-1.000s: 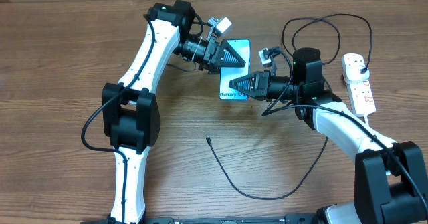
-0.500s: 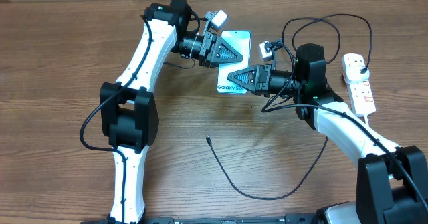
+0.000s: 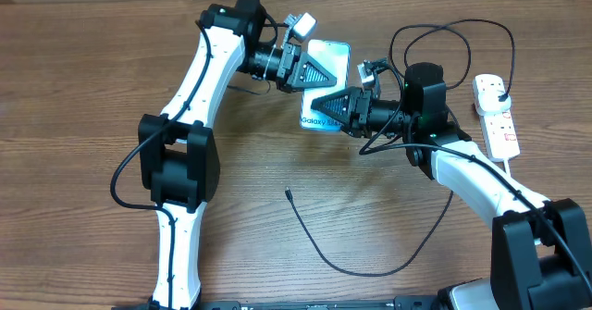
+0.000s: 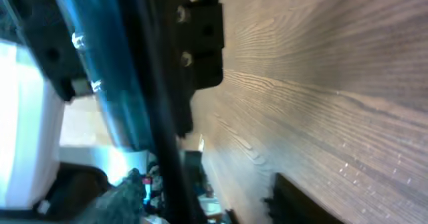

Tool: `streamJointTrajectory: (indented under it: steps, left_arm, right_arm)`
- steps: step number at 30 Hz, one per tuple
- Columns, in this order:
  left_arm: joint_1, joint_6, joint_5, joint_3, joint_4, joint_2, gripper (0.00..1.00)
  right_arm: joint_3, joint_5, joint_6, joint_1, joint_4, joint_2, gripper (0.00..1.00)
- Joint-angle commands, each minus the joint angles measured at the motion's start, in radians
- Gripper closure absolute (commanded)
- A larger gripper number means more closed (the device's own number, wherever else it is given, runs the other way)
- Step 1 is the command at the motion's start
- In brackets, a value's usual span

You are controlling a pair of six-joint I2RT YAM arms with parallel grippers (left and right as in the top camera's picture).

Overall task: Plug charger to phone and switch on socket
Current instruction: 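Lift the phone with both grippers and rotate it sideways, then open the right gripper and pull it away from the phone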

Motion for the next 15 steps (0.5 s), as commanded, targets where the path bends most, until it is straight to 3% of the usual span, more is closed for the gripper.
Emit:
streamJointTrajectory:
  steps: [1, 5, 9, 12, 15]
  left_arm:
    - [-0.009, -0.056, -0.249, 0.016, -0.001, -0.019, 0.96]
    - [-0.032, -0.253, -0.672, 0.016, -0.003, -0.019, 0.96]
    - [-0.065, -0.430, -0.966, 0.014, -0.012, -0.018, 0.96]
    - [-0.100, -0.544, -1.139, 0.003, -0.012, -0.018, 0.96]
    - [-0.138, -0.603, -1.196, -0.029, 0.003, -0.017, 0.96]
  right_arm:
    - [-0.002, 0.011, -0.070, -0.029, -0.003, 0.010, 0.26]
    - [-0.002, 0.014, -0.191, -0.071, -0.108, 0.010, 0.20]
    - [-0.002, 0.084, -0.296, -0.092, -0.258, 0.010, 0.19]
    - [-0.002, 0.225, -0.356, -0.092, -0.405, 0.010, 0.18]
    - [-0.002, 0.402, -0.363, -0.090, -0.548, 0.010, 0.17]
